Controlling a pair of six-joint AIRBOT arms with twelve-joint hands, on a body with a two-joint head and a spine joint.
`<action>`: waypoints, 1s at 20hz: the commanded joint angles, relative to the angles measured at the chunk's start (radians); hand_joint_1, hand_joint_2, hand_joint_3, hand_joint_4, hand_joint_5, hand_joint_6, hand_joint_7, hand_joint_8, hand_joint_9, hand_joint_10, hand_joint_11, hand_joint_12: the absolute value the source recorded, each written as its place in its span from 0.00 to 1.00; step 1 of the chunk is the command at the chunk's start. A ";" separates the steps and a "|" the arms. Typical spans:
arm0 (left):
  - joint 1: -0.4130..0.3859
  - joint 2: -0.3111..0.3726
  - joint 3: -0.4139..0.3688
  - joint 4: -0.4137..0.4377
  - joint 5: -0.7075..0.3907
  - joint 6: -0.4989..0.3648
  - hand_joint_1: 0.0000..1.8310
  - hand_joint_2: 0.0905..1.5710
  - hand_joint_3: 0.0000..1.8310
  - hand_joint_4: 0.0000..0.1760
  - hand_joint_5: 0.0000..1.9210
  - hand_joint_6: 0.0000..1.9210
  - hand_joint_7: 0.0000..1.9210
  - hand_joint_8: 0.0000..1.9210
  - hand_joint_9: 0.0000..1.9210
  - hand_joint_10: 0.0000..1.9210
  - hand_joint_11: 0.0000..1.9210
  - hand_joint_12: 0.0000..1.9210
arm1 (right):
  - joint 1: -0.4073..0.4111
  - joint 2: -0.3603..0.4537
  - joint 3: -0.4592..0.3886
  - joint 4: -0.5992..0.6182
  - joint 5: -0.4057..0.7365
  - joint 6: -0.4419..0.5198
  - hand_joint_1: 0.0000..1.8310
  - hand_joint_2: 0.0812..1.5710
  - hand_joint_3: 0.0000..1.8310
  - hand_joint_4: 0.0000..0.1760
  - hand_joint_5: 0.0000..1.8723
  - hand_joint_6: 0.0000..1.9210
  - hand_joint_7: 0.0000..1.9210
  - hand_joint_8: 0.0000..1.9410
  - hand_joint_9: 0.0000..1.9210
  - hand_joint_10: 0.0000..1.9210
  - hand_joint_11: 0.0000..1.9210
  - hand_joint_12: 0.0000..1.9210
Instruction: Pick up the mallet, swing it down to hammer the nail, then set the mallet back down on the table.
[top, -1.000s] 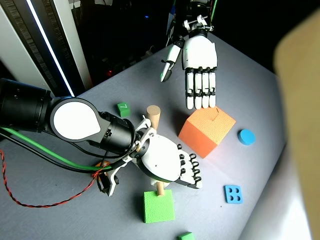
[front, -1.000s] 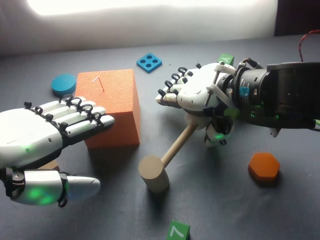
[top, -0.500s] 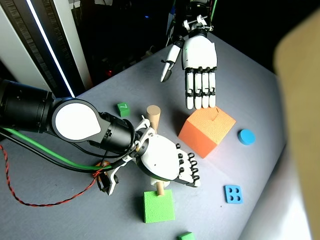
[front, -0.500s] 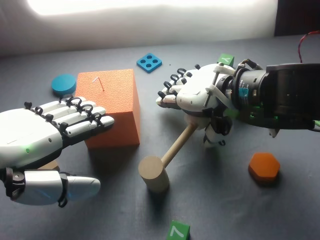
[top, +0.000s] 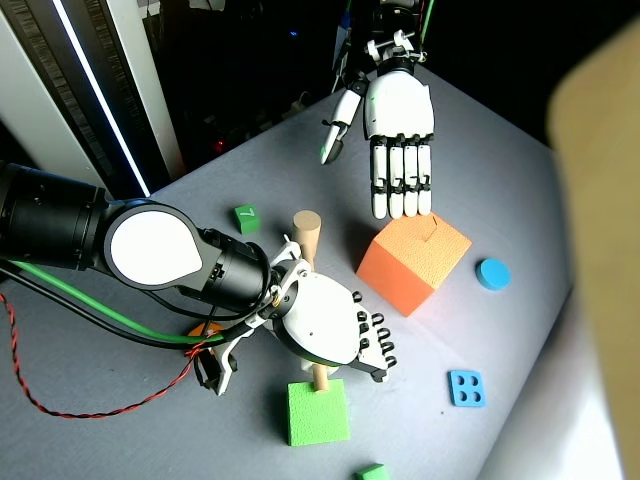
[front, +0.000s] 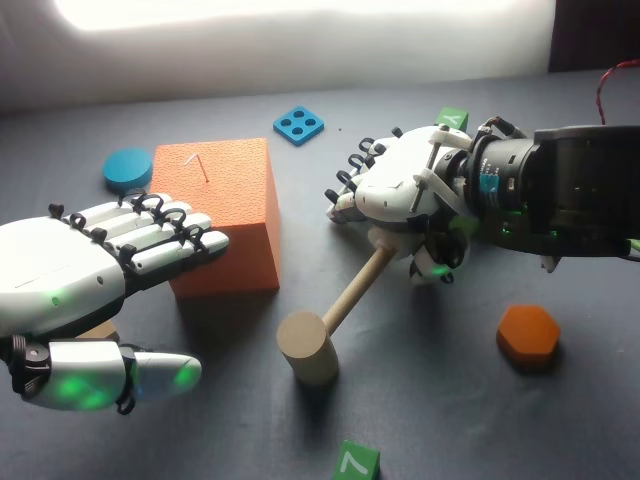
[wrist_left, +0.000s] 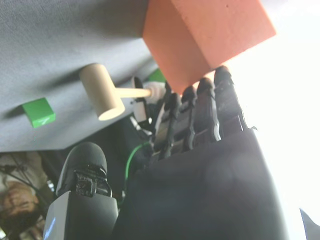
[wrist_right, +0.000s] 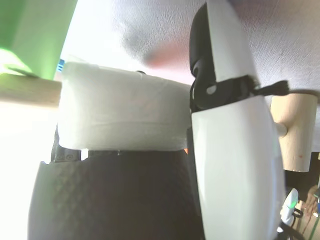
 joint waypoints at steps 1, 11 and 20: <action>-0.009 -0.002 -0.004 0.000 -0.062 -0.012 0.00 0.77 0.00 0.00 0.00 0.00 0.00 0.00 0.00 0.00 0.00 0.00 | 0.008 0.004 0.002 -0.019 0.043 -0.010 0.60 0.62 0.00 0.00 0.15 0.01 0.13 0.00 0.10 0.01 0.00 0.32; -0.009 -0.002 -0.004 0.000 -0.062 -0.012 0.00 0.77 0.00 0.00 0.00 0.00 0.00 0.00 0.00 0.00 0.00 0.00 | 0.008 0.004 0.002 -0.010 0.040 -0.011 0.59 0.60 0.00 0.00 0.18 0.00 0.18 0.00 0.16 0.01 0.00 0.44; -0.009 -0.002 -0.004 0.000 -0.062 -0.012 0.00 0.77 0.00 0.00 0.00 0.00 0.00 0.00 0.00 0.00 0.00 0.00 | 0.010 0.004 -0.006 -0.010 0.036 -0.016 0.61 0.59 0.00 0.00 0.21 0.01 0.19 0.00 0.18 0.01 0.00 0.47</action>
